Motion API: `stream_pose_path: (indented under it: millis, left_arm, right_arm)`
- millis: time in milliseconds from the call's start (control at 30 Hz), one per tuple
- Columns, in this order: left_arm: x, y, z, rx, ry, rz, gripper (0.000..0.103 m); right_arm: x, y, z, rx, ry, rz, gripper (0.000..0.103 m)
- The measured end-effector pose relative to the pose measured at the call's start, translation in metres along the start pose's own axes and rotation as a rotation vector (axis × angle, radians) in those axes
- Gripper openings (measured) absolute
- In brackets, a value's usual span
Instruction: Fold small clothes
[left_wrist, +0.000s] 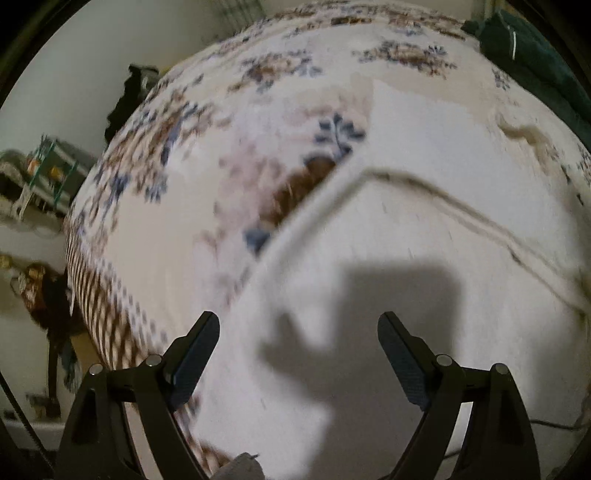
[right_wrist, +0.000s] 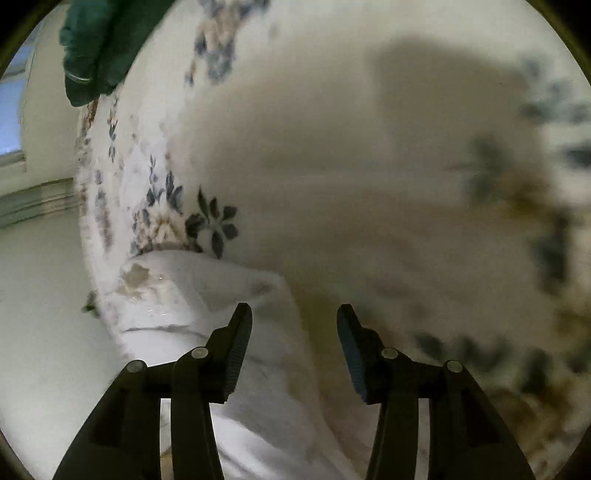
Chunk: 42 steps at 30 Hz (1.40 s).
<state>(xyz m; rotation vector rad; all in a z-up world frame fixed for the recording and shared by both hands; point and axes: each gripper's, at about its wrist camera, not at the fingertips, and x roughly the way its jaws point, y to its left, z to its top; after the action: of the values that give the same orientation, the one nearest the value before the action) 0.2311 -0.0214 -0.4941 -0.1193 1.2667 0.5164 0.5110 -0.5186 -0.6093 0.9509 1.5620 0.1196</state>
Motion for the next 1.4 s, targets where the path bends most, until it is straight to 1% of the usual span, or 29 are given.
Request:
stream_pose_path:
  millis: [33, 67, 100, 133, 167, 233, 300, 367, 400, 433, 467, 500, 533, 633, 700, 767, 833, 867, 900, 933, 967, 1000, 1033, 1100, 1200, 1233, 1300, 1333, 1400]
  left_arm:
    - [-0.001, -0.005, -0.01, -0.005, 0.019, 0.004, 0.088]
    - [-0.002, -0.011, -0.02, -0.008, 0.043, 0.007, 0.088]
    - [-0.003, -0.017, -0.032, -0.008, 0.067, 0.008, 0.088]
    - [-0.003, -0.021, -0.039, -0.005, 0.081, 0.008, 0.088]
    - [-0.005, -0.026, -0.047, -0.001, 0.095, 0.009, 0.088]
    - [-0.009, -0.038, -0.062, 0.015, 0.117, 0.004, 0.088]
    - [-0.016, -0.051, -0.073, 0.048, 0.123, 0.0, 0.088]
    - [-0.025, -0.068, -0.085, 0.11, 0.123, -0.017, 0.088]
    - [-0.03, -0.077, -0.092, 0.148, 0.125, -0.037, 0.088]
    - [-0.038, -0.092, -0.103, 0.208, 0.132, -0.07, 0.088]
    - [-0.043, -0.103, -0.111, 0.245, 0.136, -0.086, 0.088]
    - [-0.049, -0.116, -0.123, 0.296, 0.144, -0.112, 0.088]
    - [-0.055, -0.132, -0.137, 0.351, 0.16, -0.151, 0.088]
    - [-0.066, -0.18, -0.184, 0.494, 0.209, -0.243, 0.088]
    - [-0.06, -0.207, -0.209, 0.546, 0.26, -0.286, 0.088]
    - [-0.049, -0.23, -0.229, 0.575, 0.288, -0.299, 0.088]
    - [-0.037, -0.249, -0.242, 0.601, 0.284, -0.292, 0.087]
    - [-0.033, -0.255, -0.247, 0.617, 0.255, -0.281, 0.075]
    - [-0.03, -0.26, -0.25, 0.634, 0.222, -0.263, 0.053]
    - [-0.028, -0.262, -0.251, 0.637, 0.209, -0.259, 0.04]
    - [-0.028, -0.261, -0.249, 0.633, 0.203, -0.265, 0.019]
    - [-0.029, -0.258, -0.246, 0.618, 0.197, -0.279, 0.004]
    - [-0.032, -0.252, -0.242, 0.598, 0.193, -0.299, 0.002]
    - [-0.039, -0.239, -0.233, 0.559, 0.195, -0.334, 0.002]
    - [-0.051, -0.208, -0.216, 0.483, 0.202, -0.384, 0.002]
    - [-0.055, -0.197, -0.21, 0.462, 0.202, -0.396, 0.002]
    - [-0.065, -0.17, -0.196, 0.411, 0.195, -0.412, 0.002]
    - [-0.07, -0.159, -0.191, 0.39, 0.189, -0.416, 0.002]
    - [-0.081, -0.131, -0.179, 0.324, 0.175, -0.424, 0.002]
  right_arm:
    - [0.013, 0.002, 0.002, -0.025, 0.022, 0.022, 0.007]
    - [0.019, 0.014, 0.002, -0.106, 0.02, -0.027, 0.008]
    - [0.02, 0.023, -0.001, -0.165, -0.003, -0.067, 0.007]
    - [0.012, 0.031, -0.001, -0.231, -0.064, -0.119, 0.006]
    - [0.002, 0.03, 0.002, -0.24, -0.113, -0.135, 0.006]
    - [-0.011, 0.017, 0.013, -0.184, -0.159, -0.131, 0.006]
    - [-0.002, 0.011, 0.021, -0.173, -0.127, -0.133, 0.006]
    - [0.014, 0.013, 0.022, -0.188, -0.032, -0.125, 0.008]
    - [0.016, 0.013, 0.02, -0.179, -0.008, -0.126, 0.014]
    - [0.015, 0.013, 0.018, -0.163, 0.029, -0.123, 0.026]
    - [0.009, 0.012, 0.014, -0.152, 0.06, -0.122, 0.034]
    - [-0.001, 0.008, 0.009, -0.15, 0.077, -0.127, 0.05]
    - [-0.016, 0.002, -0.004, -0.162, 0.098, -0.142, 0.054]
    - [-0.053, -0.019, -0.025, -0.169, 0.146, -0.167, 0.054]
    - [-0.075, -0.041, -0.034, -0.149, 0.164, -0.183, 0.054]
    - [-0.086, -0.057, -0.038, -0.124, 0.169, -0.18, 0.054]
    - [-0.094, -0.067, -0.033, -0.121, 0.16, -0.154, 0.054]
    - [-0.09, -0.067, -0.028, -0.114, 0.148, -0.12, 0.054]
    - [-0.091, -0.072, -0.022, -0.113, 0.147, -0.096, 0.054]
    - [-0.086, -0.07, -0.015, -0.112, 0.143, -0.059, 0.054]
    - [-0.078, -0.065, -0.008, -0.116, 0.141, -0.021, 0.054]
    - [-0.071, -0.06, -0.003, -0.126, 0.142, 0.008, 0.054]
    - [-0.057, -0.051, 0.005, -0.127, 0.139, 0.046, 0.054]
    - [-0.034, -0.039, 0.015, -0.102, 0.151, 0.086, 0.054]
    - [0.002, -0.023, 0.025, -0.06, 0.174, 0.107, 0.054]
    - [0.01, -0.017, 0.025, -0.044, 0.172, 0.126, 0.042]
    - [0.017, -0.001, 0.021, -0.069, 0.157, 0.088, 0.008]
    - [0.013, 0.014, 0.016, -0.105, 0.135, 0.052, 0.008]
    - [0.003, 0.04, 0.005, -0.157, 0.109, 0.024, 0.008]
